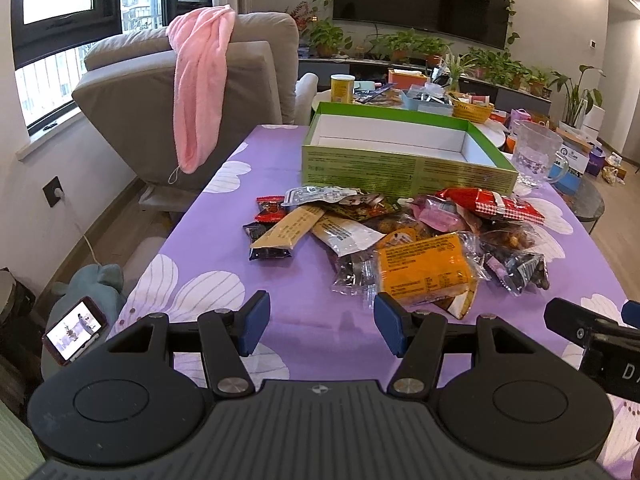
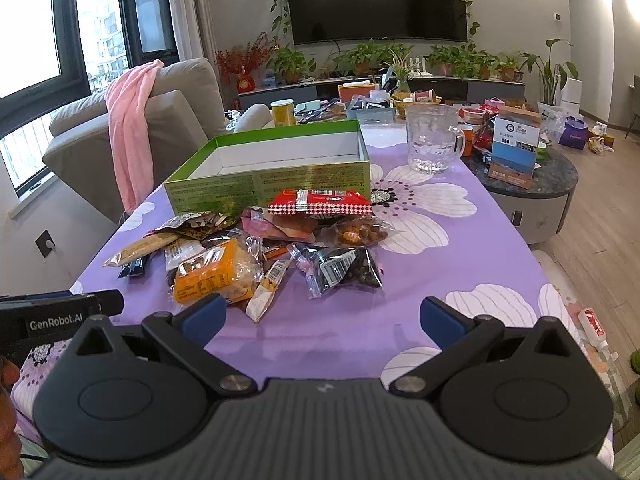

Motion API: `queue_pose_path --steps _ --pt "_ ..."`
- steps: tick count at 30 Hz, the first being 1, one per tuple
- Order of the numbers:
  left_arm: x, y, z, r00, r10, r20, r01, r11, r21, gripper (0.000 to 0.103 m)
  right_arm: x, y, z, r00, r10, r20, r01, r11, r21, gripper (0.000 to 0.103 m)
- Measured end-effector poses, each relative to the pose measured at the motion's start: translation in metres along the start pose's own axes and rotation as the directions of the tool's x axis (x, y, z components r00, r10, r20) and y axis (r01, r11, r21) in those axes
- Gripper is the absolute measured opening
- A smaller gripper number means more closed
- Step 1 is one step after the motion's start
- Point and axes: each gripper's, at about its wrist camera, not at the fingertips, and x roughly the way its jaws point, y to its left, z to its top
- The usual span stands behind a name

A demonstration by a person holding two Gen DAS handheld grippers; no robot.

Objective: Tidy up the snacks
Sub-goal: 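Move both tools toward the snack pile on the table, then grasp the tan stick snack with the left tool while the right tool grasps the orange cake pack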

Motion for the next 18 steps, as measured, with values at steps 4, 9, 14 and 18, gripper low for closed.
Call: queue_pose_path --steps 4,9,14,18 --pt "0.004 0.002 0.000 1.000 0.006 -0.002 -0.006 1.000 0.001 0.055 0.003 0.001 0.000 1.000 -0.005 -0.001 0.005 1.000 0.001 0.061" --pt "0.013 0.014 0.002 0.999 0.041 -0.004 -0.041 0.999 -0.013 0.055 0.003 0.004 0.000 1.000 0.007 0.026 -0.006 1.000 -0.024 0.061" --pt "0.029 0.032 0.001 0.997 0.072 -0.034 -0.074 0.996 -0.045 0.055 0.007 0.021 -0.006 0.995 0.058 0.076 -0.048 0.990 -0.130 0.061" --pt "0.041 0.040 0.004 0.995 0.075 -0.059 -0.079 0.995 -0.057 0.055 0.019 0.035 -0.007 0.994 0.101 0.046 -0.091 0.977 -0.192 0.061"
